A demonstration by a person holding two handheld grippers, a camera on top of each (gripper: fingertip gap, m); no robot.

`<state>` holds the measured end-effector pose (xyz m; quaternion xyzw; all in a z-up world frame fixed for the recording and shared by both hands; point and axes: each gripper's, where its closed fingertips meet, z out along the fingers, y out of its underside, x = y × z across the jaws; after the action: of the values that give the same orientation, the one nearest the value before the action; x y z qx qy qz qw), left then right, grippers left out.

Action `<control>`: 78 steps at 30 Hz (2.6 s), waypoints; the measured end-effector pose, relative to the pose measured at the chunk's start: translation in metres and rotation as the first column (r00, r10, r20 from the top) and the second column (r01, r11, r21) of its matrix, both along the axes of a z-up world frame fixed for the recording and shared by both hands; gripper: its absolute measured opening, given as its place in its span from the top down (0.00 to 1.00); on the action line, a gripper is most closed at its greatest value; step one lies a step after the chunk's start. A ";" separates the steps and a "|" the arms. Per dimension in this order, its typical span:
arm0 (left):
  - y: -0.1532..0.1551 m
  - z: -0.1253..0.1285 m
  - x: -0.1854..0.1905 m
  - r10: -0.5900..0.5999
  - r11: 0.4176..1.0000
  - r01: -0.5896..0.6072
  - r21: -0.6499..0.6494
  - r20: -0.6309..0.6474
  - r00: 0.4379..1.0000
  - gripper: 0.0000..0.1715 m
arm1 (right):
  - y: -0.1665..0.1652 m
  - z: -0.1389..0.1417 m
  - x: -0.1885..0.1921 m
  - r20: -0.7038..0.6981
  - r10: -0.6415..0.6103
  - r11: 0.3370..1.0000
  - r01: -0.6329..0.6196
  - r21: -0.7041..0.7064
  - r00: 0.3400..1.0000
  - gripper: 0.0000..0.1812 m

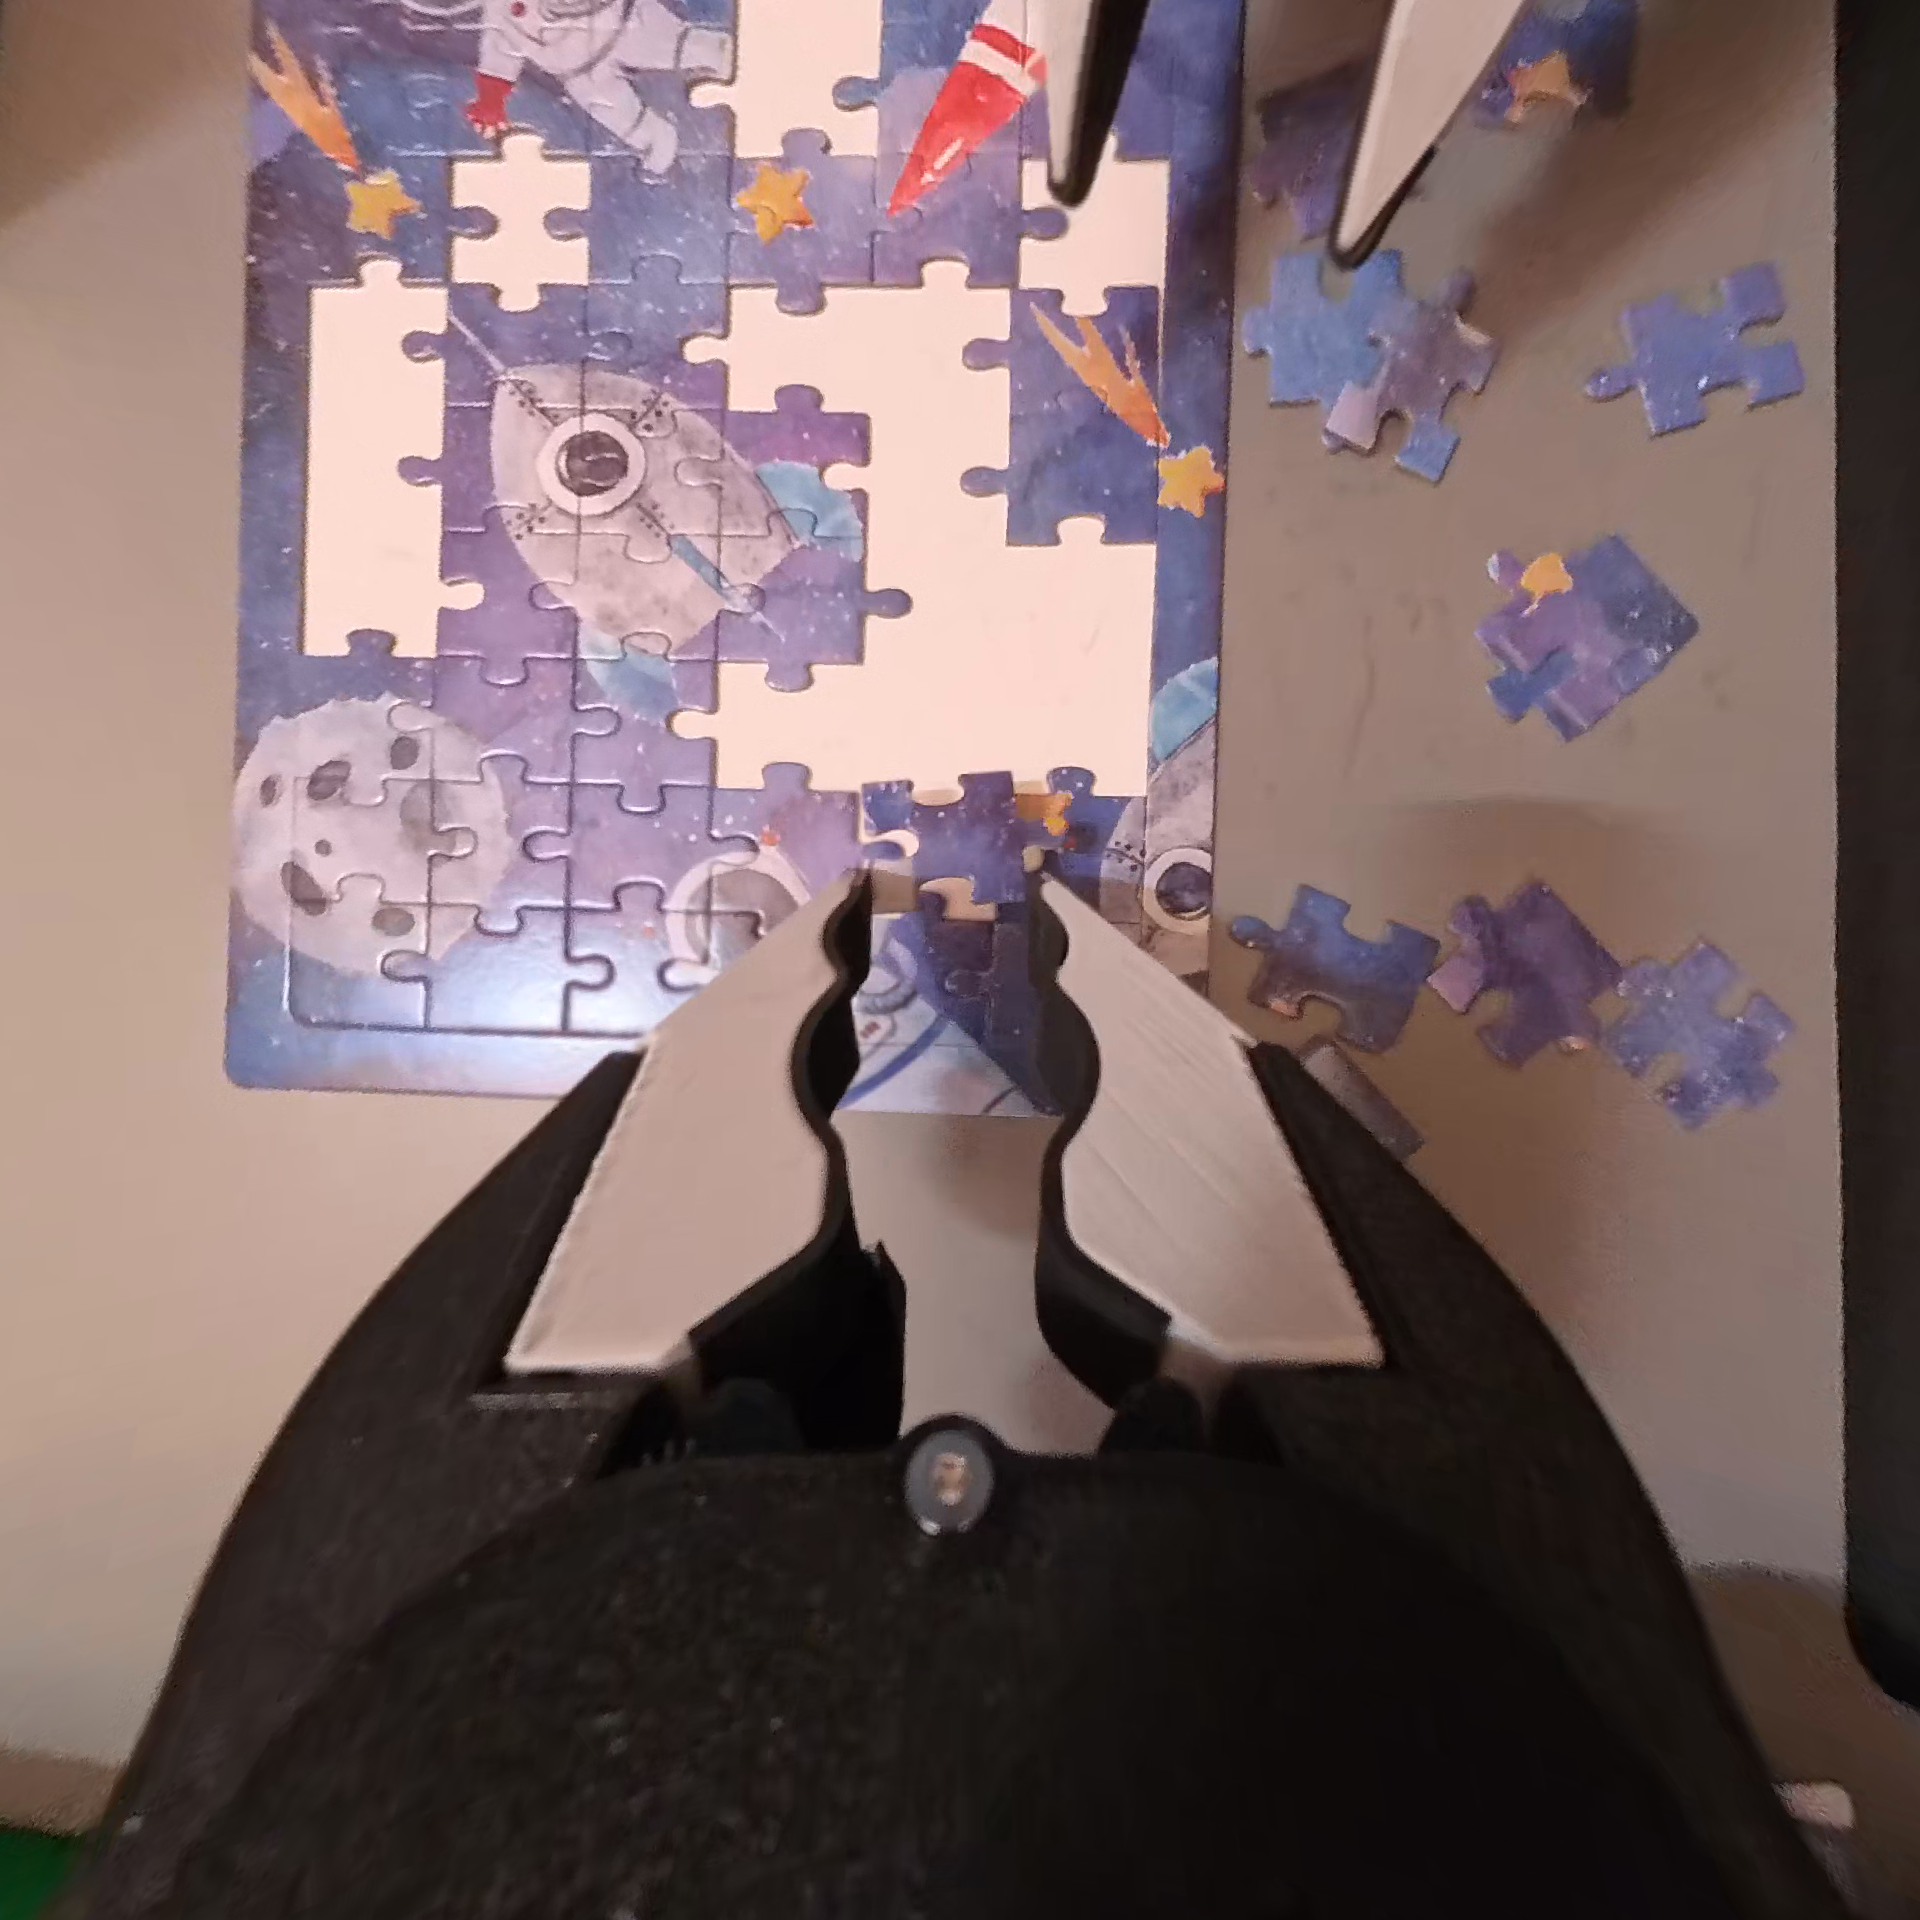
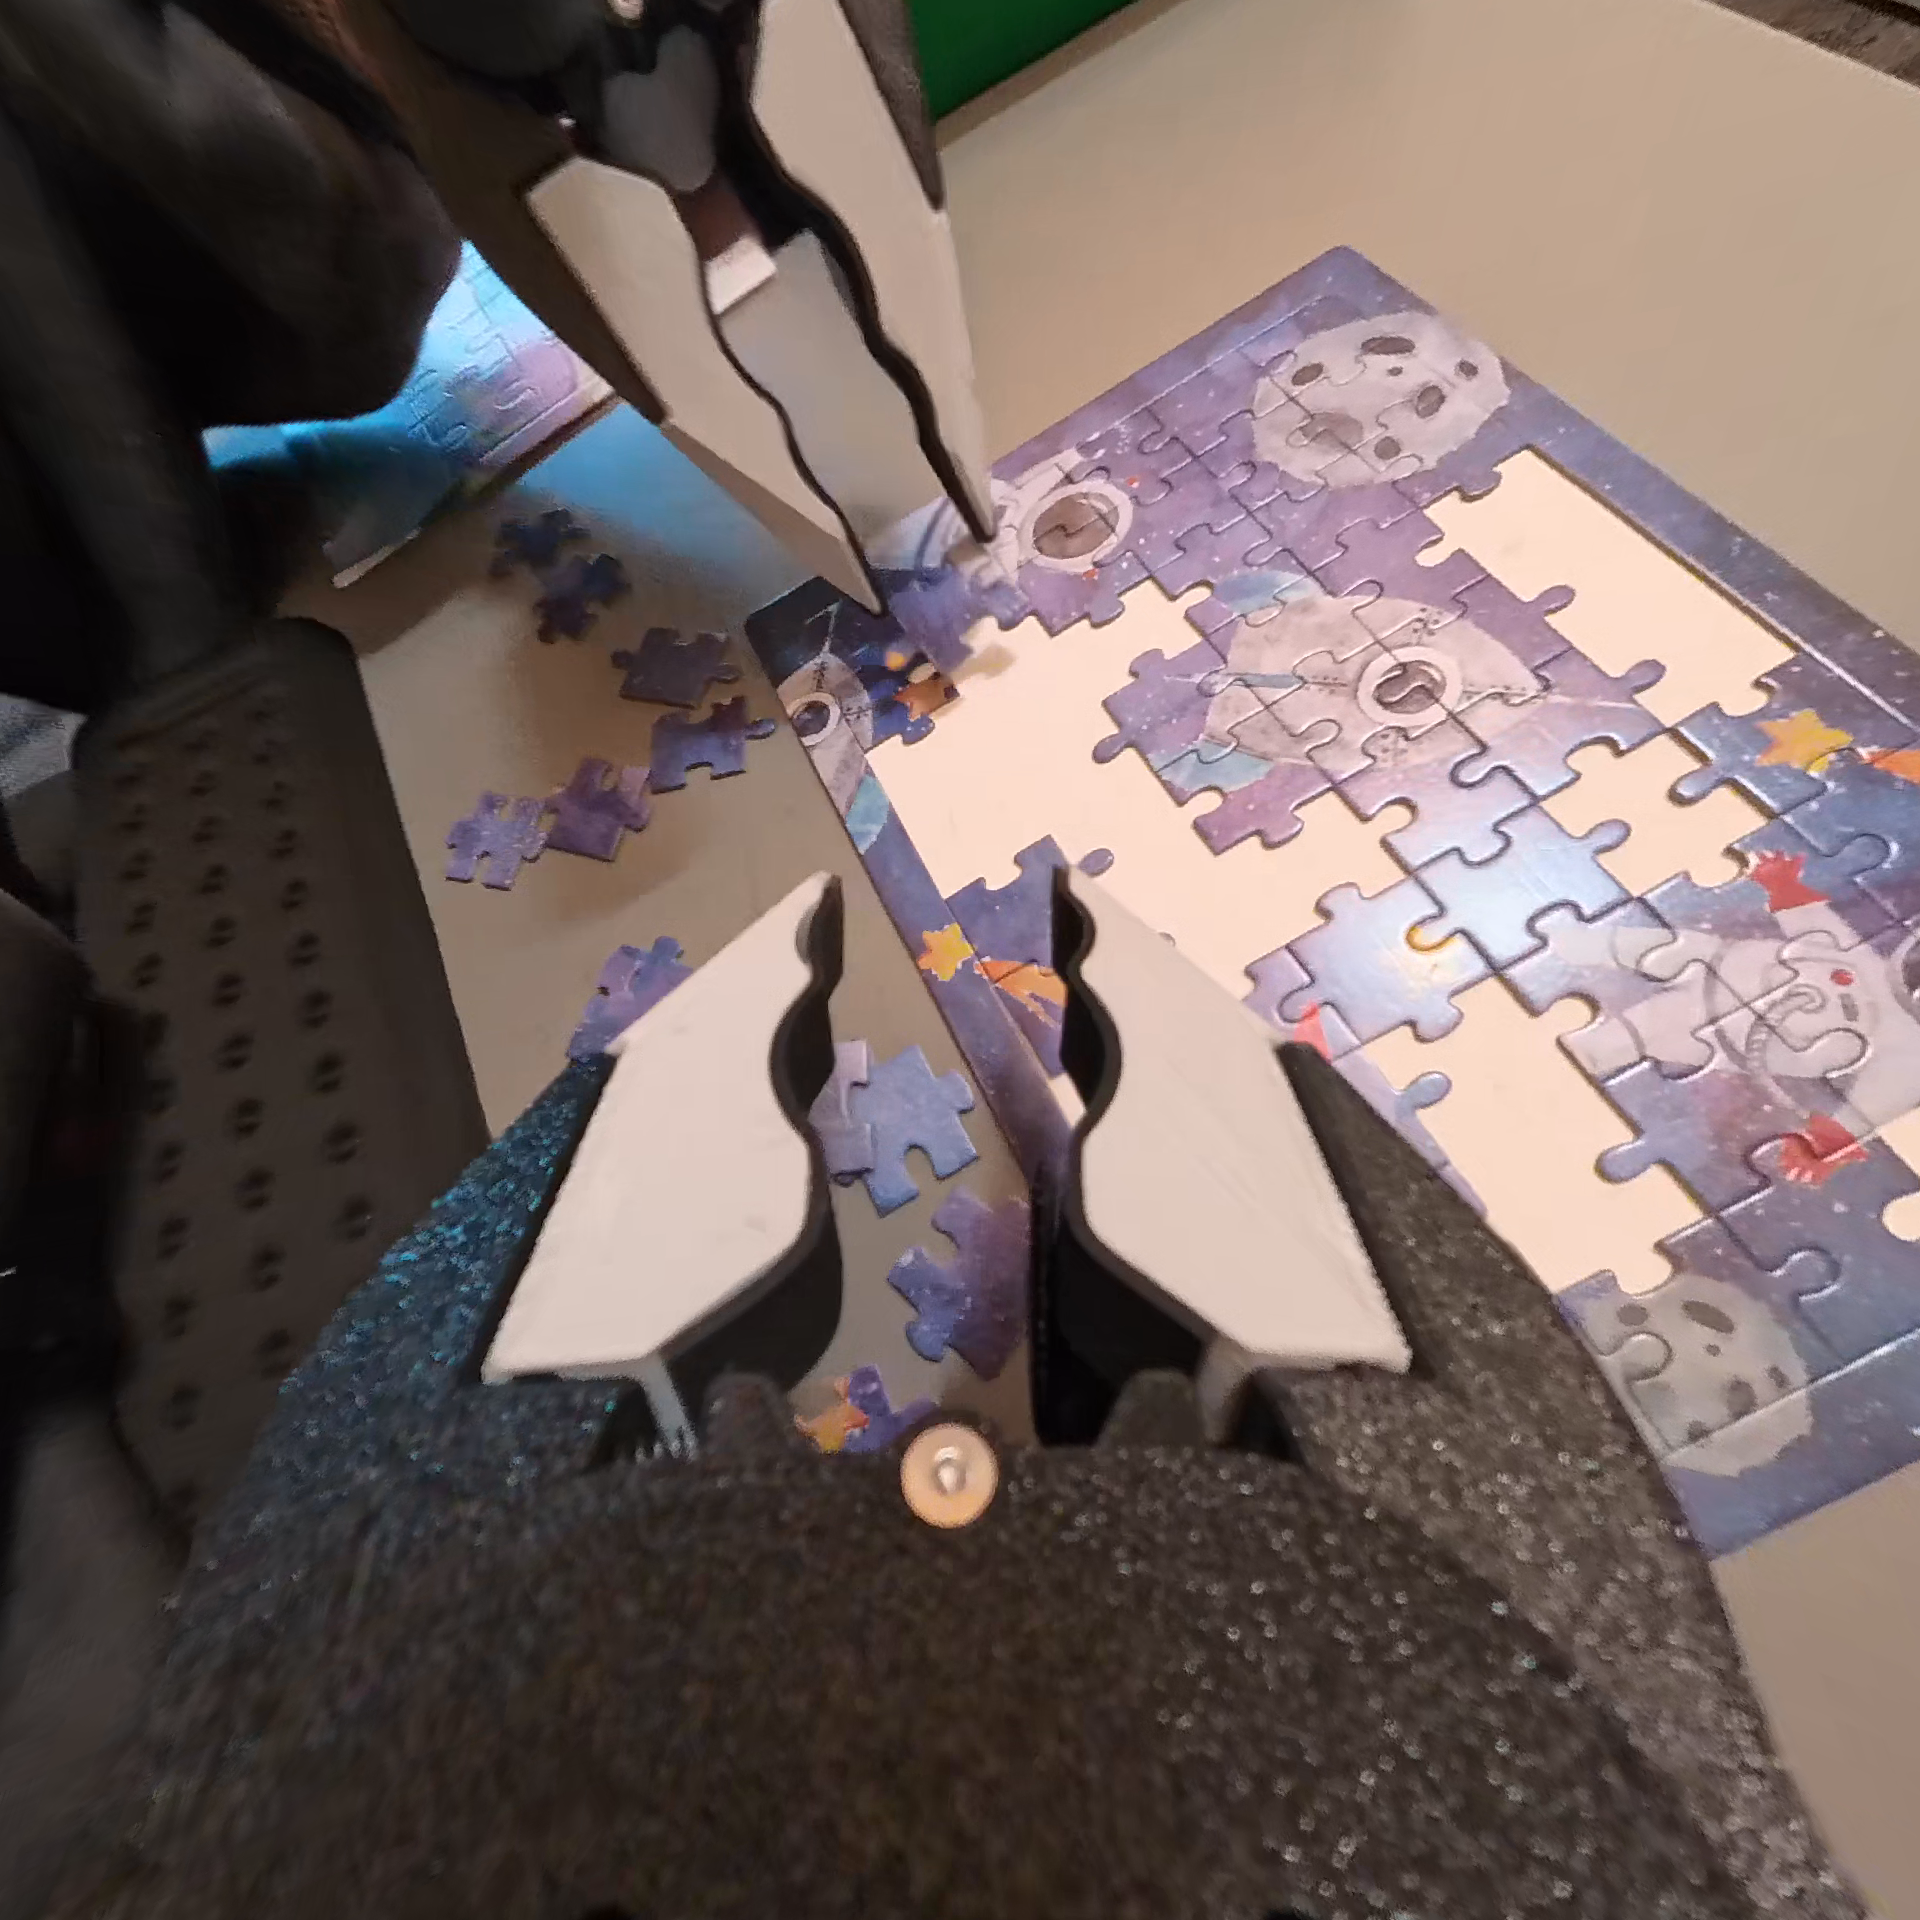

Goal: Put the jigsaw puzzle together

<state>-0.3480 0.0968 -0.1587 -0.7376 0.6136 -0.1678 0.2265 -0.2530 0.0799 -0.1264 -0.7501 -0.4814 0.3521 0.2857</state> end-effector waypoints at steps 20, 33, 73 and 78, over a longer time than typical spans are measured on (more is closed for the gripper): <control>0.003 -0.009 -0.004 -0.042 0.998 0.041 -0.053 -0.024 0.999 0.83 | -0.007 -0.005 -0.003 0.025 0.041 0.999 -0.041 -0.001 0.999 0.78; 0.008 -0.010 0.000 -0.009 0.997 0.007 -0.073 -0.021 1.000 0.94 | -0.008 -0.010 -0.002 0.045 0.044 0.999 -0.043 -0.014 0.998 0.78; 0.022 0.008 0.018 0.133 0.991 -0.134 0.000 0.157 0.979 1.00 | -0.007 -0.013 -0.002 0.060 0.042 0.999 -0.041 -0.008 0.997 0.78; 0.021 0.002 0.008 0.145 0.988 -0.149 0.043 0.089 0.985 1.00 | -0.006 -0.012 -0.001 0.052 0.034 0.999 -0.034 -0.012 0.998 0.79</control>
<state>-0.3399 0.1179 -0.1565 -0.7671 0.5511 -0.1670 0.2827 -0.2543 0.0740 -0.1385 -0.7524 -0.4995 0.3397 0.2627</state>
